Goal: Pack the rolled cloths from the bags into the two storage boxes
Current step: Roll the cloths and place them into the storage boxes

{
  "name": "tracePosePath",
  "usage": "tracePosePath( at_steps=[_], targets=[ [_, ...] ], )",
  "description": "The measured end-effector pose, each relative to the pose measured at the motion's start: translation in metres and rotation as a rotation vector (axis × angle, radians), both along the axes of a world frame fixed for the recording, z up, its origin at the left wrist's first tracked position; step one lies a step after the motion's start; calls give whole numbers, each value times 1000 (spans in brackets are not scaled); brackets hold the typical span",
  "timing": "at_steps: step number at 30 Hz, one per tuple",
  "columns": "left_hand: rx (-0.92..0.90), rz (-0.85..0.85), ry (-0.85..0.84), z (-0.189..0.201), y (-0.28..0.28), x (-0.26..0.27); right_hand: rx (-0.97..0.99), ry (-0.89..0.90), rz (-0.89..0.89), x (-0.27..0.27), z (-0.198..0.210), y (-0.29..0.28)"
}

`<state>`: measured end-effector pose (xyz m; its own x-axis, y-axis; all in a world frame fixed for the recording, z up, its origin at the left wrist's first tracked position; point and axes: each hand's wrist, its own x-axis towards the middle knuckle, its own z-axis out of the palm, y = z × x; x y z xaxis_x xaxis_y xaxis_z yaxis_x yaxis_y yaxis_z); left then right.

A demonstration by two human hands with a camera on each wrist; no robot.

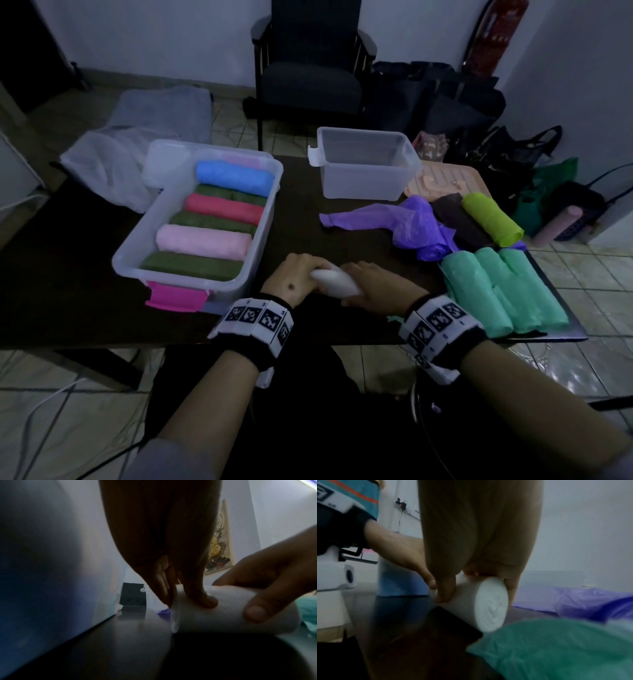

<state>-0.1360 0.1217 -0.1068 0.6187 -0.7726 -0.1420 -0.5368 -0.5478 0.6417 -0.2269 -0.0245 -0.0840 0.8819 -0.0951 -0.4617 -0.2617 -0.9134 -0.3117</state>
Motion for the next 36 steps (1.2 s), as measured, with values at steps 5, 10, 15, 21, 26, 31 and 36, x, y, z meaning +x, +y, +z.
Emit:
tracePosePath(
  at_steps=[5, 10, 15, 21, 26, 31, 36],
  targets=[
    [-237, 128, -74, 31, 5, -12, 29, -144, -99, 3, 18, -2],
    [-394, 401, -284, 102, 53, -2, 178, -467, -178, 29, 64, 26],
    [-428, 870, -321, 102, 129, 30, 243, -613, 3, 72, 89, 86],
    [-374, 1091, 57, 63, 160, 44, 196, -514, 326, 110, 72, 145],
    [-601, 1142, 341, 56, 160, 48, 69, -420, 322, 118, 48, 146],
    [-564, 1162, 328, 56, 156, 49, -65, -495, 310, 123, 41, 142],
    [-580, 1190, 261, 55, 154, 45, 5, -540, 343, 119, 28, 146]
  ],
)
